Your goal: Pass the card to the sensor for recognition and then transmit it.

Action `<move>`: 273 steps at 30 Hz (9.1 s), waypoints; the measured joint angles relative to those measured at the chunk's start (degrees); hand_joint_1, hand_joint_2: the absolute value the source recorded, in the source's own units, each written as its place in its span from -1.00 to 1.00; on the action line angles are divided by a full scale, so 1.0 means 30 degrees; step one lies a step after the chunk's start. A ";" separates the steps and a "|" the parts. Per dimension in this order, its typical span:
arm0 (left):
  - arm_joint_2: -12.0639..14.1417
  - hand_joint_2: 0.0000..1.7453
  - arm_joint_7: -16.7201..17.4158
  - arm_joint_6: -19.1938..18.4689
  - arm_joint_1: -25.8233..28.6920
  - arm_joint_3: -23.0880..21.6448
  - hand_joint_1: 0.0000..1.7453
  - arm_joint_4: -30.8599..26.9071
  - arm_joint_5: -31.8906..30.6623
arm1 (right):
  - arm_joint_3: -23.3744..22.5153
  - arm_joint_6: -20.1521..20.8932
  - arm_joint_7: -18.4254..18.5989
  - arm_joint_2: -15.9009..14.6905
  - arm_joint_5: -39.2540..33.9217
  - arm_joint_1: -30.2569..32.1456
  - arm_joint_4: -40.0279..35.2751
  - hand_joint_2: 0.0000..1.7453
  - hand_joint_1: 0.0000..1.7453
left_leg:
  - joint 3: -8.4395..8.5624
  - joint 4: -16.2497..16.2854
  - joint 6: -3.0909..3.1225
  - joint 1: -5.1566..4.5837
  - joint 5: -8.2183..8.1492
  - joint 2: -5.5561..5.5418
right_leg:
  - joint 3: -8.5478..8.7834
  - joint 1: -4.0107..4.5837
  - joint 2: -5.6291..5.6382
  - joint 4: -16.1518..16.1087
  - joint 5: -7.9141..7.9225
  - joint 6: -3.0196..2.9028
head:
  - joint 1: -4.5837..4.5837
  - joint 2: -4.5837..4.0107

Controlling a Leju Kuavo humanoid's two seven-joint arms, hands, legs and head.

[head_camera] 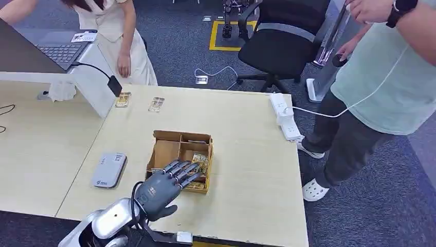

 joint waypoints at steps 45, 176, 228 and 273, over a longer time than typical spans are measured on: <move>-0.5421 1.00 0.2164 -0.1734 0.0749 0.1589 -1.00 0.0721 -0.4641 | 0.0044 0.0364 0.0562 0.0000 -0.0700 0.0010 -0.0037 -1.00 -1.00 | 0.0003 0.0001 0.0002 0.0002 -0.0002 -0.0003 | 0.0001 -0.0002 -0.0005 0.0000 0.0003 0.0006 | 0.0000 0.0000; -0.6514 1.00 0.1931 -0.2186 0.1185 0.2790 1.00 0.2324 -0.4728 | -0.0911 0.0641 -0.0553 0.0000 0.0903 0.0003 0.0291 -1.00 -1.00 | 0.0000 0.0001 0.0004 -0.0003 0.0000 -0.0024 | 0.0024 -0.0002 -0.0025 0.0000 0.0004 0.0007 | 0.0000 0.0000; -0.7192 1.00 0.2427 -0.0765 -0.2659 0.4051 1.00 -0.1334 -0.1014 | -0.0743 0.0809 -0.0246 0.0000 0.0946 0.0004 0.0102 -1.00 -1.00 | 0.0004 0.0005 0.0007 -0.0004 0.0018 -0.0031 | 0.0024 -0.0001 -0.0028 0.0002 0.0024 0.0011 | 0.0000 0.0000; -0.7068 1.00 0.5326 -0.0124 -0.7997 1.0834 -1.00 0.3329 -0.5442 | -0.0036 0.1188 -0.0786 -0.0007 0.1734 -0.0195 0.0466 -1.00 -1.00 | -0.0017 0.0003 -0.0015 -0.0002 0.0061 -0.0055 | 0.0024 -0.0001 -0.0059 0.0028 0.0035 0.0006 | 0.0000 0.0000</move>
